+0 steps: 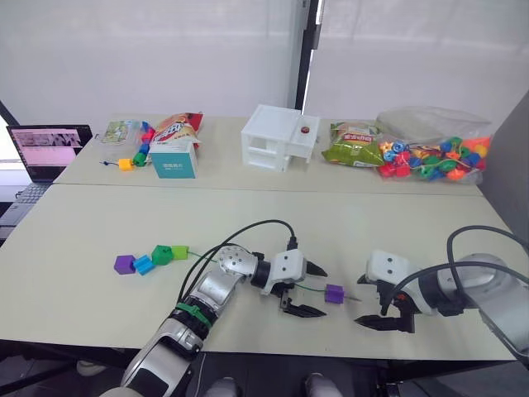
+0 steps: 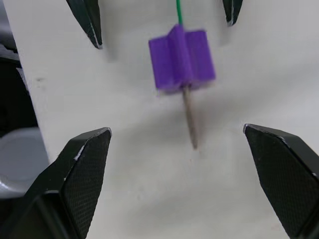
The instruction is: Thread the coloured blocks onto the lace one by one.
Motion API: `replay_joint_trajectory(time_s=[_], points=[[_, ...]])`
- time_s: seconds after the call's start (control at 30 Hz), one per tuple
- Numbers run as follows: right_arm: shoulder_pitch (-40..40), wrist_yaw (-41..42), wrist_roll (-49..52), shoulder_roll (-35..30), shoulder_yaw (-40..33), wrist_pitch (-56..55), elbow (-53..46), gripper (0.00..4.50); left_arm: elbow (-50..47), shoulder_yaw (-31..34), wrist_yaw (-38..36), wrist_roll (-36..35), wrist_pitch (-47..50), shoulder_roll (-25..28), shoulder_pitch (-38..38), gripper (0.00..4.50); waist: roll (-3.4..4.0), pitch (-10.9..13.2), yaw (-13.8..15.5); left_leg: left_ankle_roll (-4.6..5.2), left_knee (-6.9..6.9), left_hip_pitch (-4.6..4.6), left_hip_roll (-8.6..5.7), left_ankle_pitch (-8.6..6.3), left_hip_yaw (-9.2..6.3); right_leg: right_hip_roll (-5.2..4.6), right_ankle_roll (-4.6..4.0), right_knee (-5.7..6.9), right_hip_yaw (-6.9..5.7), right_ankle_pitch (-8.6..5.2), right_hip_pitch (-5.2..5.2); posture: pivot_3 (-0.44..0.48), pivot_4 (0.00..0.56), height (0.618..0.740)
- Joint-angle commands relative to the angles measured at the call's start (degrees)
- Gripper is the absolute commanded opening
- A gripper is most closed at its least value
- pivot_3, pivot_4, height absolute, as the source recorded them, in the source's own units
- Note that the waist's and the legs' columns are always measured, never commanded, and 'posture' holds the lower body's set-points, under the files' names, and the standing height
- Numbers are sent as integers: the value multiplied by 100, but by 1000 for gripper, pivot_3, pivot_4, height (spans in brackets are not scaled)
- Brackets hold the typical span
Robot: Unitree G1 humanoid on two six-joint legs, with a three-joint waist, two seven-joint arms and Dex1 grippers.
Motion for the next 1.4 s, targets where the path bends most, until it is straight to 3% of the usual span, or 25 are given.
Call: replay_joint_trajectory(time_s=[0.03,0.23,0.27,0.53,0.67,0.8,1.13,1.4], points=[[79,-131,57,-68,-211,-126,-238,4481,262,-93,205,181,-404,-188,-181,4500,0,0,-4,-1,0,1,0,0,0,1,0,-1,0,0,1,0,150,740],[96,-376,-38,-27,-161,-193,-207,4481,548,-101,381,302,-523,-370,-277,4500,-1,0,-8,-2,1,1,0,2,1,0,0,0,1,0,3,0,150,740],[53,-433,-126,-19,-84,-277,-164,4500,580,-124,360,322,-490,-376,-287,3951,-1,0,-4,-2,1,1,0,2,1,0,0,0,1,0,3,0,150,740],[-548,-611,-540,269,653,-592,169,4500,692,-163,374,478,-437,-306,-299,1440,0,0,-14,-3,2,1,0,2,1,0,0,-1,0,0,2,0,150,740],[-700,-607,-581,324,869,-488,224,4500,709,-142,391,484,-425,-272,-322,1374,0,0,-14,-3,2,1,0,2,0,0,0,-2,0,0,3,0,150,740],[-647,-570,-583,258,967,-307,202,3382,685,-133,392,491,-417,-215,-329,1374,0,0,-13,-3,2,1,0,2,0,0,0,-1,1,0,3,0,150,740],[-675,-666,-453,408,934,-50,71,36,769,-49,363,465,-558,-2,-351,1374,0,0,-47,-3,2,3,1,2,-1,2,0,0,0,0,3,0,150,740],[-814,-574,-397,471,954,-74,189,0,804,498,-158,143,-683,1113,-424,1374,1,-1,-128,-3,0,6,7,2,-2,7,0,11,0,0,-3,0,150,740]])
